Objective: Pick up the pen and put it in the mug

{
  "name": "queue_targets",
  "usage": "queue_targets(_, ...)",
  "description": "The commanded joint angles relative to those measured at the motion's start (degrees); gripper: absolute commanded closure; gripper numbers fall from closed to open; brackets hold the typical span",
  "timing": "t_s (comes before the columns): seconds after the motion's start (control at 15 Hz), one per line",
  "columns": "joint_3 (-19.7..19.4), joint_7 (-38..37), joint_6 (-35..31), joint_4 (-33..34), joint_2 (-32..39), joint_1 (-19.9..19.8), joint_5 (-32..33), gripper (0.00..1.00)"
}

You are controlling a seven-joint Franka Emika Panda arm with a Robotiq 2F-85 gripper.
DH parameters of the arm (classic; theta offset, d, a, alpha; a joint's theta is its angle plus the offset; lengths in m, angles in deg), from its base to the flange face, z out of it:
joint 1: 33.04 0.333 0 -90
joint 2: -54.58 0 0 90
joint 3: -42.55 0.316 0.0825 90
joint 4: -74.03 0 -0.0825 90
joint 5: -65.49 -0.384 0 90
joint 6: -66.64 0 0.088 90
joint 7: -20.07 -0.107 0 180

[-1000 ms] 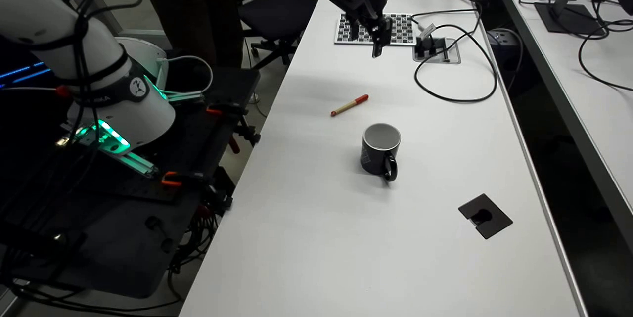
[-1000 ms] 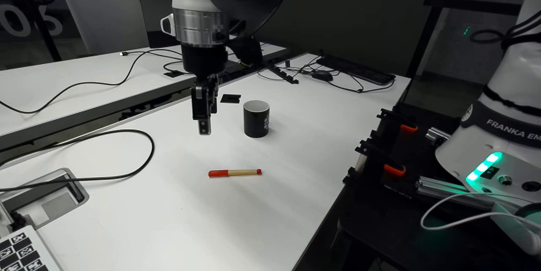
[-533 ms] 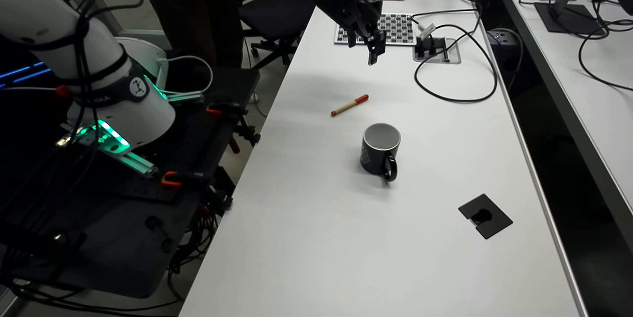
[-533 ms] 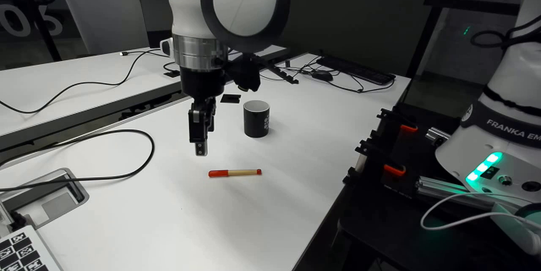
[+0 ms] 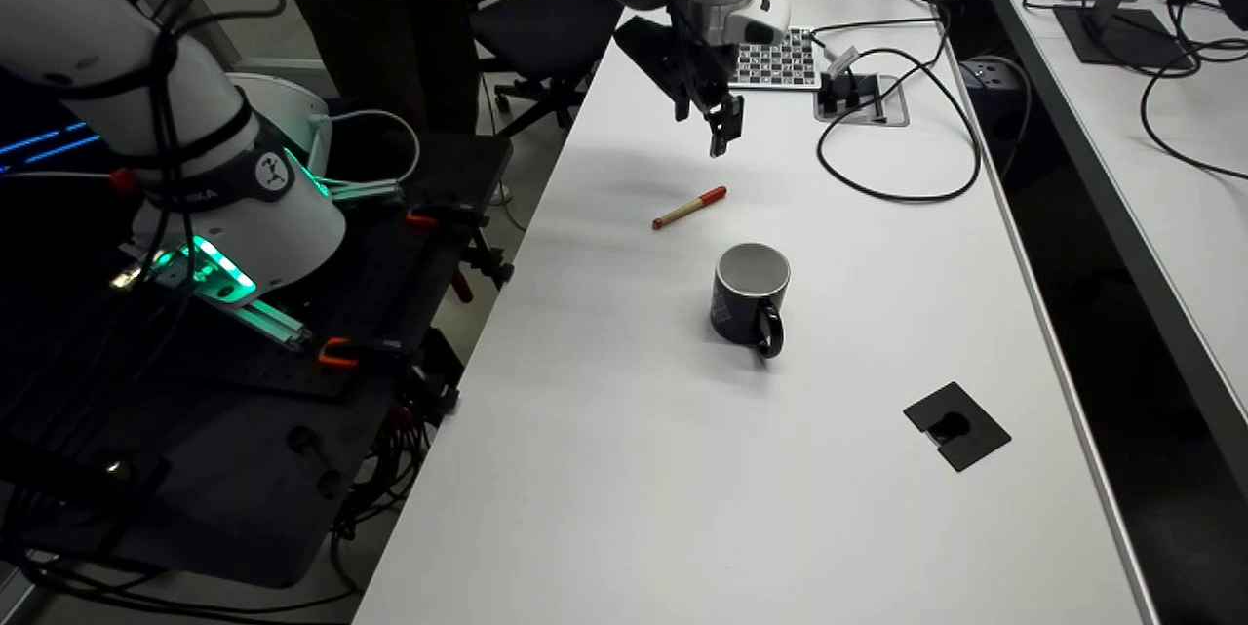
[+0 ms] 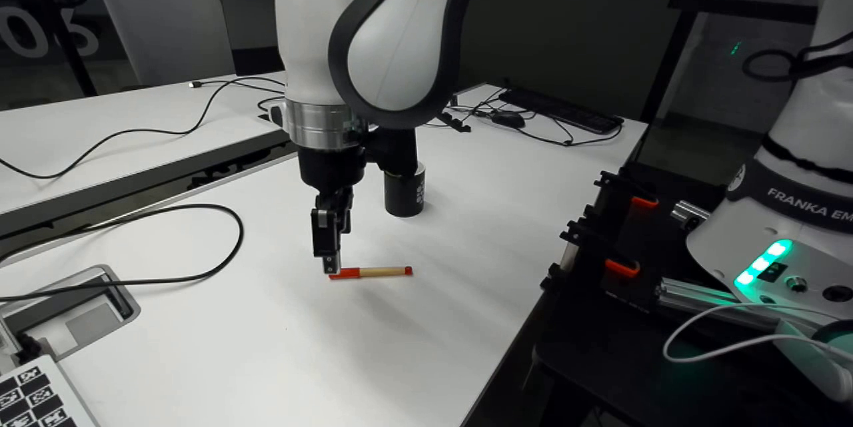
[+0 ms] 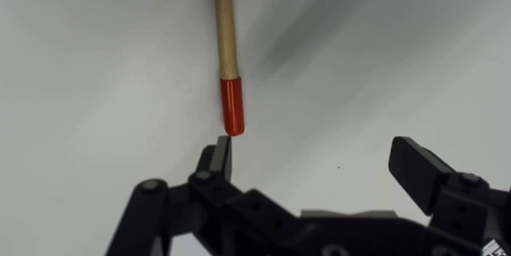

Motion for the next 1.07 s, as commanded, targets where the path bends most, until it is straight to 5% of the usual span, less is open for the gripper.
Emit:
queue_targets(0.0, -1.77, -3.16, -0.87, 1.75, 2.09, 1.66, 1.35, 0.0)
queue_targets(0.27, -5.9, -6.88, 0.7, 3.56, 3.14, 5.1, 4.16, 0.0)
queue_targets(0.4, -3.81, -4.85, 0.31, 1.72, 1.85, 2.88, 3.35, 0.0)
queue_targets(1.0, -6.47, -4.95, 1.73, 4.62, 4.25, 5.02, 7.74, 0.0)
